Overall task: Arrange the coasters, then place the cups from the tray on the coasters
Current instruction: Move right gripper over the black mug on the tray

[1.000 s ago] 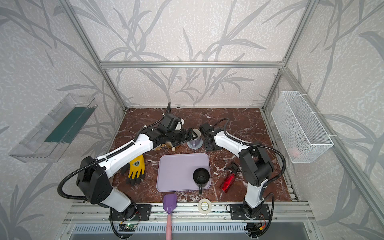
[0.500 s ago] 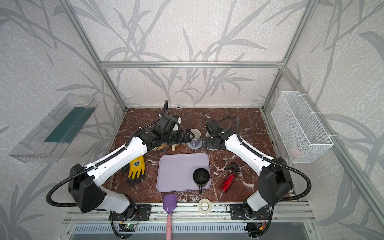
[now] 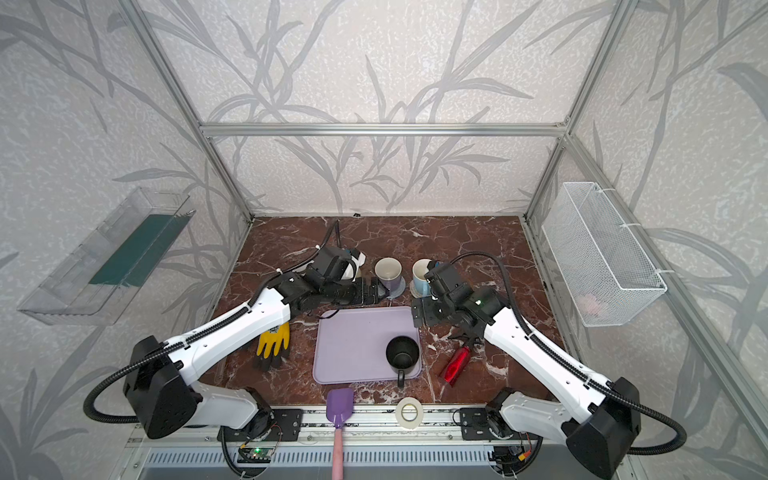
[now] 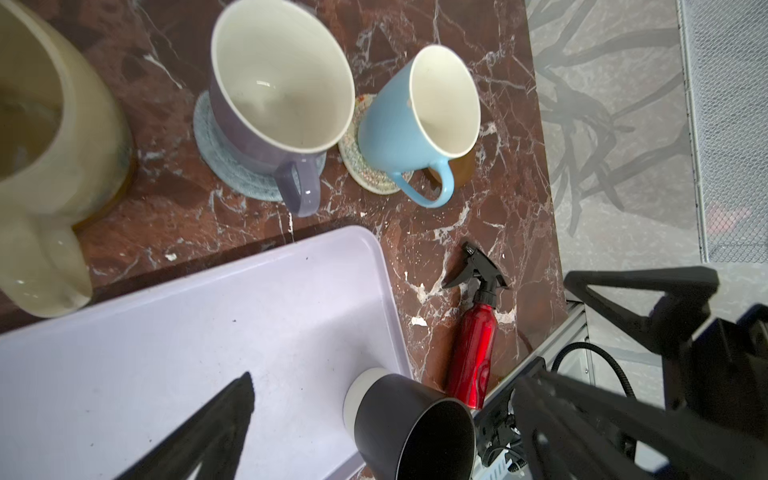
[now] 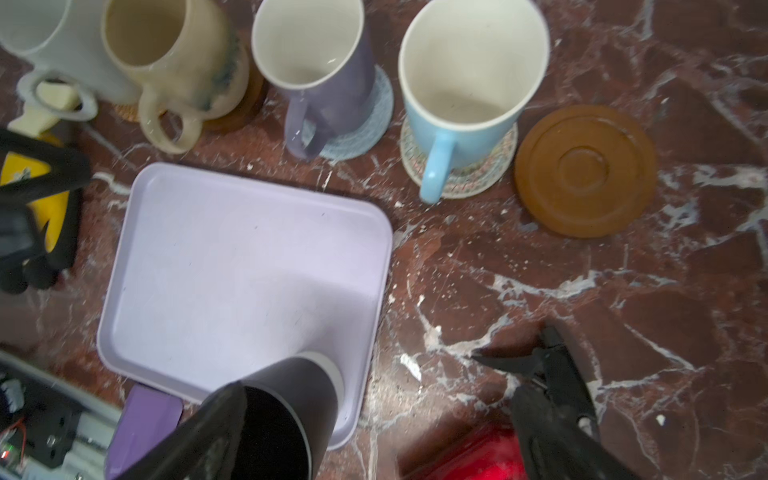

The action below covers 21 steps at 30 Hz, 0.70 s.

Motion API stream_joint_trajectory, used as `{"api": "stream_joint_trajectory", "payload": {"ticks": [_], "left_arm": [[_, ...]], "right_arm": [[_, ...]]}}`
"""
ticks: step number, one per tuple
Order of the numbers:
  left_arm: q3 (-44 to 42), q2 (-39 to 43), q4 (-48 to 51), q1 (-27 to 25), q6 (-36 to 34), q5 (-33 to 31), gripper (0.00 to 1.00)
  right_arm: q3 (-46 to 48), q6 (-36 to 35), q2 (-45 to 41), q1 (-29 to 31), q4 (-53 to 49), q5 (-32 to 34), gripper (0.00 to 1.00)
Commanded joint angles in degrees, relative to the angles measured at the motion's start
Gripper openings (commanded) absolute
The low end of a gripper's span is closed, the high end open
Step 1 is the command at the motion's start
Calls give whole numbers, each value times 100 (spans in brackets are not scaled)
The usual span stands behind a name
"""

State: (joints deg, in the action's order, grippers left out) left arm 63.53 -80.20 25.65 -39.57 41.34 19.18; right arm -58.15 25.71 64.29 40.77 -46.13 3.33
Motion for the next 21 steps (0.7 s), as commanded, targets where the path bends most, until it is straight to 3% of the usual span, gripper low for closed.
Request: {"api": "stream_joint_trajectory", "payload": {"ticks": [1, 10, 14, 21], "left_arm": [[-258, 205, -445, -24, 331, 142, 99], [-942, 313, -991, -77, 934, 245, 99], [-1146, 357, -1042, -126, 1065, 236, 99], [-1377, 451, -1000, -215, 1139, 240, 99]], "right_arm": [[345, 235, -375, 473, -261, 25, 99], [901, 988, -576, 2098, -194, 499, 99], [1082, 1674, -546, 2583, -212, 830, 99], [1280, 2144, -302, 3114, 66, 968, 99]]}}
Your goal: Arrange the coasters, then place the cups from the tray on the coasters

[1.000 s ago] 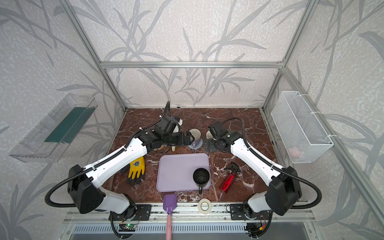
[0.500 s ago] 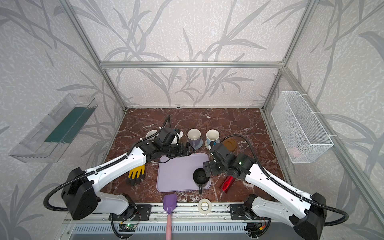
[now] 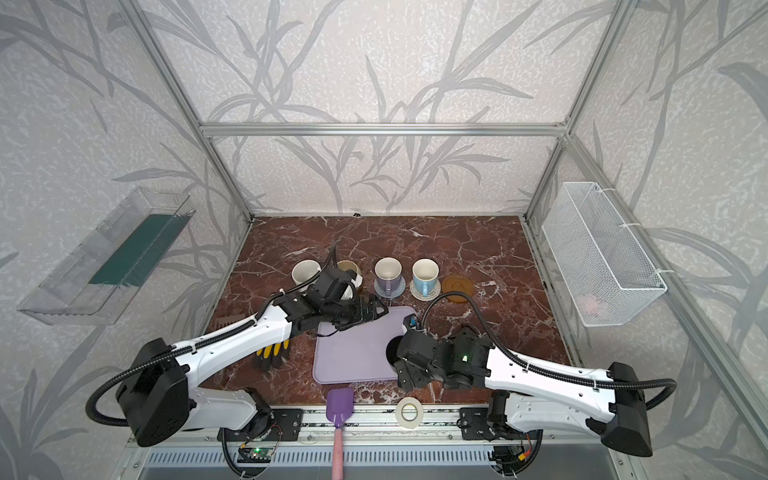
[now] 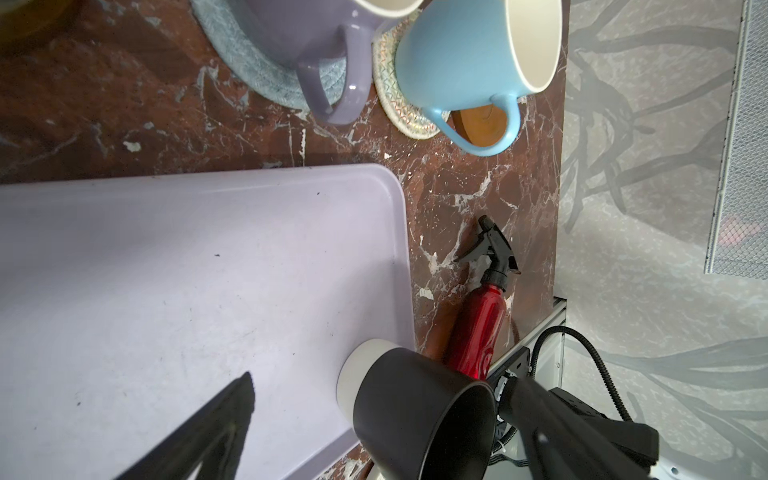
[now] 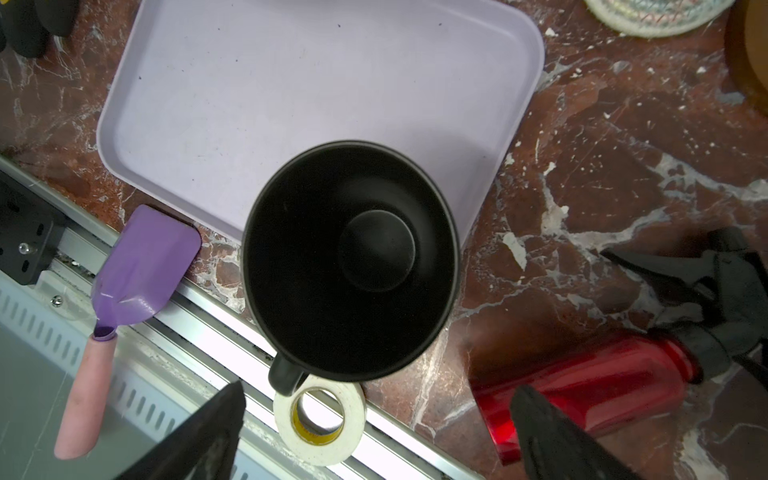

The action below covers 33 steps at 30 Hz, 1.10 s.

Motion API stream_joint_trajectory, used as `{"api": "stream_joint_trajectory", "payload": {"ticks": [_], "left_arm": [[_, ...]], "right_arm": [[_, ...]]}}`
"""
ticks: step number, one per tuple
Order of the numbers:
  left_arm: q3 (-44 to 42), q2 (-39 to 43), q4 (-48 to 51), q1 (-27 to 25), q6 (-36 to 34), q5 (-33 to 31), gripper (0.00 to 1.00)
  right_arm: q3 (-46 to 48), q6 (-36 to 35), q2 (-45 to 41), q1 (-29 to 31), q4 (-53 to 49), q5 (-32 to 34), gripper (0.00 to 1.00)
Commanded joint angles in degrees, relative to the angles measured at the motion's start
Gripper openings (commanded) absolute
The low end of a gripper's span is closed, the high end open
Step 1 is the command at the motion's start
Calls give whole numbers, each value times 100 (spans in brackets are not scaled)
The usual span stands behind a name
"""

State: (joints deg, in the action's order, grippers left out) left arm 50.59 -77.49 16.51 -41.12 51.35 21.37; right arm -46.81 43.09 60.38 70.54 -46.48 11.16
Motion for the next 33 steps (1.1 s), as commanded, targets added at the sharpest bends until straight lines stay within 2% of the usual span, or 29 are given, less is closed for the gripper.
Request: {"api": "stream_joint_trajectory", "payload": {"ticks": [1, 12, 17, 21, 25, 33], "left_arm": [[-121, 203, -51, -87, 200, -23, 99], [-323, 314, 10, -240, 374, 26, 99], [-469, 441, -12, -335, 478, -94, 99], [-857, 668, -431, -345, 710, -107, 99], [-1085, 786, -526, -353, 849, -53, 99], [-1268, 928, -754, -635, 894, -123, 99]], "right_arm": [[207, 452, 133, 192, 185, 213, 99], [166, 814, 1010, 560, 325, 645, 98], [222, 1109, 1191, 691, 285, 774, 91], [215, 1175, 1313, 746, 203, 892, 87], [294, 1108, 1318, 753, 445, 880, 75], [461, 1316, 1164, 935, 552, 1072, 70]]}}
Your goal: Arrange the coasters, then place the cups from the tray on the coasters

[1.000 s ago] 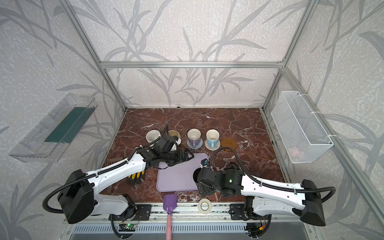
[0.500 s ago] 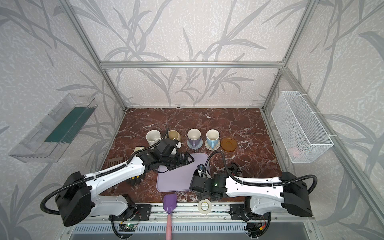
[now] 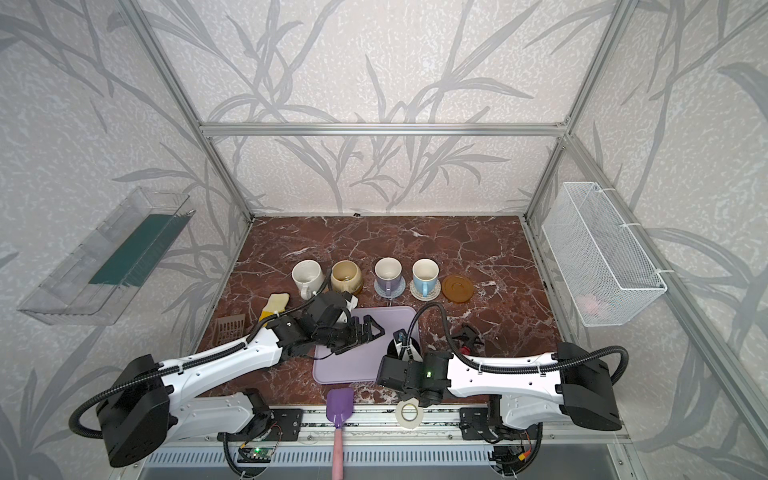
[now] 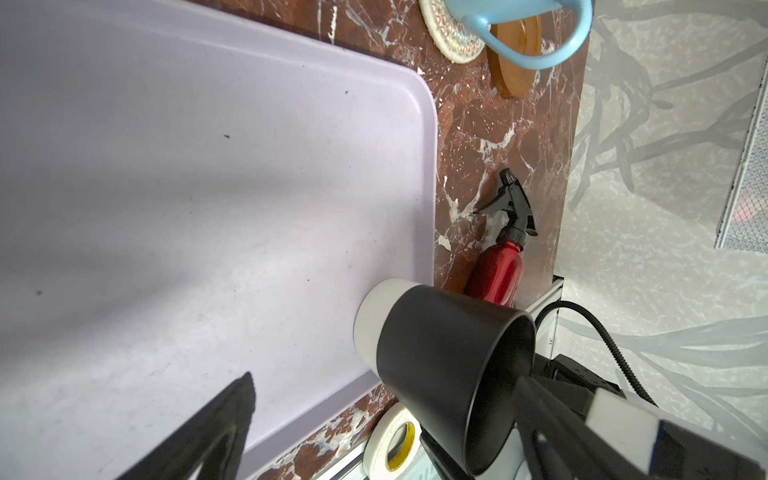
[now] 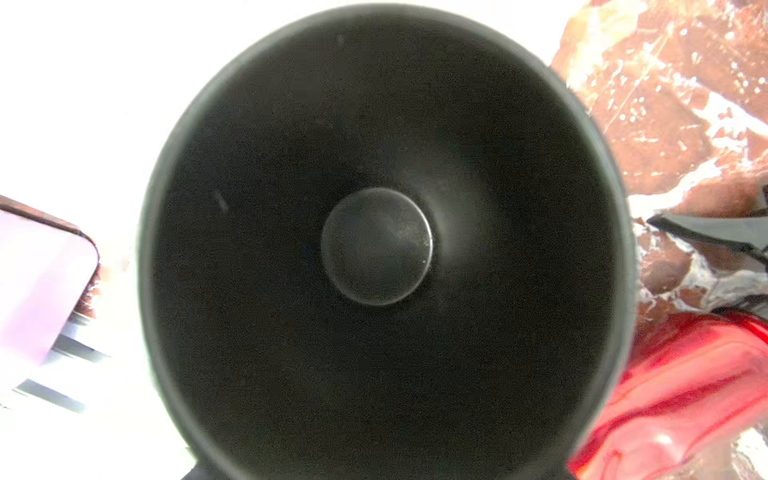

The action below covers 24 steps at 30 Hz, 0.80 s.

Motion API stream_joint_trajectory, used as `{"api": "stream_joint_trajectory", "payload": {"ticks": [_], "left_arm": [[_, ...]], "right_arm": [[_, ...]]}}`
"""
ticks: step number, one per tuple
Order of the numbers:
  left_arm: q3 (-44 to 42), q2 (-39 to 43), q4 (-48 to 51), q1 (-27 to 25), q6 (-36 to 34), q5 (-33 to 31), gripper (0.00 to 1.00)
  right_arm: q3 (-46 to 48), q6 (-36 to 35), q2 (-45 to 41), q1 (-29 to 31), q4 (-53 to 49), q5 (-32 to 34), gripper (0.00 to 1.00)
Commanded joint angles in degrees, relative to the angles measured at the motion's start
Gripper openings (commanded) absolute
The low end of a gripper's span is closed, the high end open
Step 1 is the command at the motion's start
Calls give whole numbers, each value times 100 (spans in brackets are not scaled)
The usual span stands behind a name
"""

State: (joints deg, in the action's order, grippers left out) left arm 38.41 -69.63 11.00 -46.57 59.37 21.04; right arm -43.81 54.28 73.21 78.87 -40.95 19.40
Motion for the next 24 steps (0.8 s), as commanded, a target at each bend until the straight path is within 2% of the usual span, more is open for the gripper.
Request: {"api": "stream_joint_trajectory", "payload": {"ticks": [1, 4, 9, 13, 24], "left_arm": [[-72, 151, -205, -114, 107, -78, 99], [-211, 201, -304, -116, 215, -4, 99], [-242, 291, -308, -116, 222, -53, 99], [-357, 292, -460, -123, 335, -68, 98], [-397, 385, -622, -132, 238, 20, 98]], "right_arm": [[234, 257, -170, 114, 95, 248, 69], [399, 310, -276, 122, 277, 231, 66], [408, 297, -312, 120, 287, 237, 52], [384, 224, -264, 135, 339, 207, 46], [420, 297, -236, 150, 415, 261, 38]]}}
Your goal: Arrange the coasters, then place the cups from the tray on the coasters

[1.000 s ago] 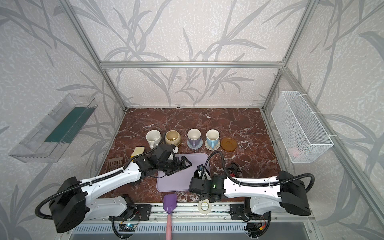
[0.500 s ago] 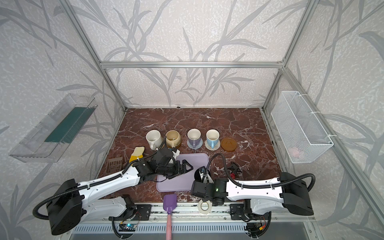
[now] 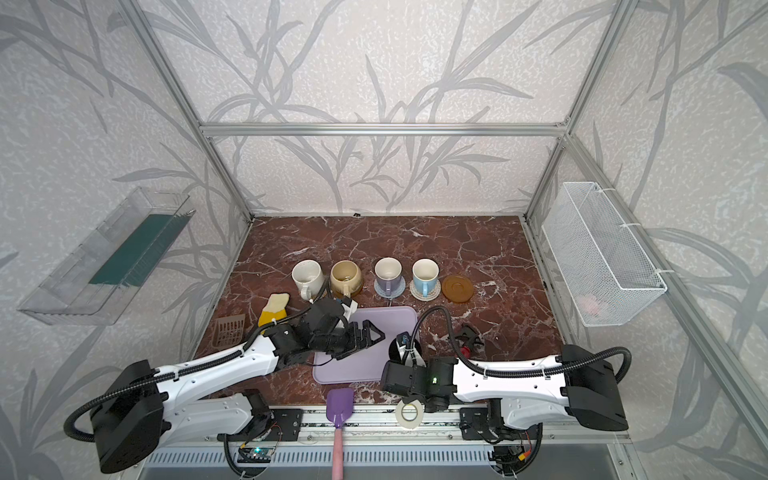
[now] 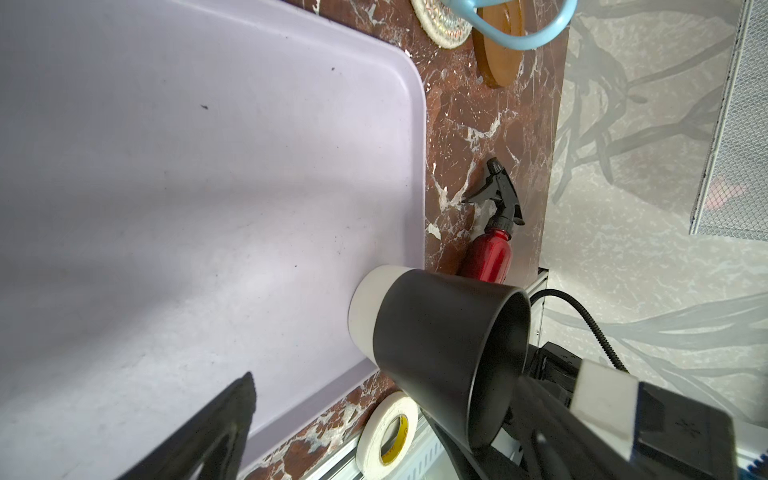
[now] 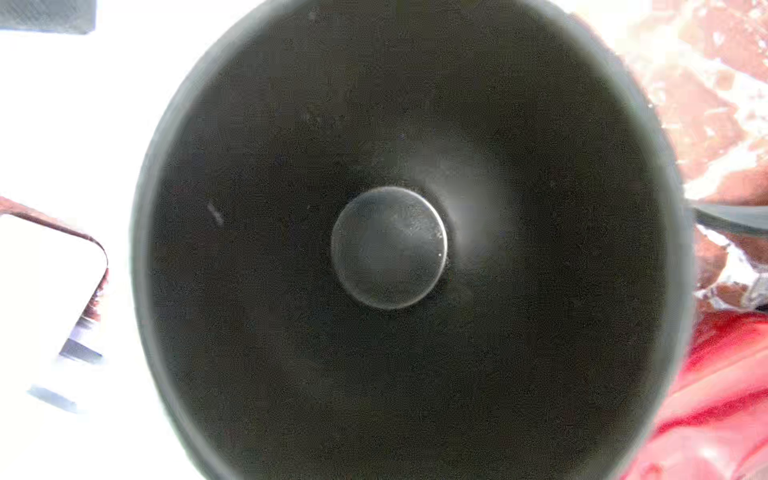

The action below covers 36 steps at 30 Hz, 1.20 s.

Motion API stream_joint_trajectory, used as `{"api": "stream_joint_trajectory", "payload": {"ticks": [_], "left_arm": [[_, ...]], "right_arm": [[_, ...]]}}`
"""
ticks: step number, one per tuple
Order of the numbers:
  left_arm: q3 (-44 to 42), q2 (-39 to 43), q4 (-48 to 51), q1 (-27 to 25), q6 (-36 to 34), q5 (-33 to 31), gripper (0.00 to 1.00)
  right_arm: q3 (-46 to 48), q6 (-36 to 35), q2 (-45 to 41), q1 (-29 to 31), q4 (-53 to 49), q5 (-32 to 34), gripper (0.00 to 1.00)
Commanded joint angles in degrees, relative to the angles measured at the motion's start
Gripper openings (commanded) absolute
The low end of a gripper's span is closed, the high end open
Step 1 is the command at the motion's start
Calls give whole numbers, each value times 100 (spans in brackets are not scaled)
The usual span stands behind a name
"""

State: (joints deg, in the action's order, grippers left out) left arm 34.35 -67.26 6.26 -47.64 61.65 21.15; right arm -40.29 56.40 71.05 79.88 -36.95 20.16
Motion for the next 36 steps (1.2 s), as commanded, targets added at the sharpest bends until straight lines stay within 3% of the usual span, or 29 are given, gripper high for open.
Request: {"api": "stream_joint_trajectory", "payload": {"ticks": [1, 14, 36], "left_arm": [[9, 178, -122, -26, 1, -19, 98], [142, 170, 10, -36, -134, -43, 98], [479, 447, 560, -71, -406, -427, 98]], "right_arm": [[72, 80, -21, 46, 25, 197, 36], [-164, 137, -17, 57, -225, 324, 21], [-246, -54, -294, 65, 52, 603, 5]]}}
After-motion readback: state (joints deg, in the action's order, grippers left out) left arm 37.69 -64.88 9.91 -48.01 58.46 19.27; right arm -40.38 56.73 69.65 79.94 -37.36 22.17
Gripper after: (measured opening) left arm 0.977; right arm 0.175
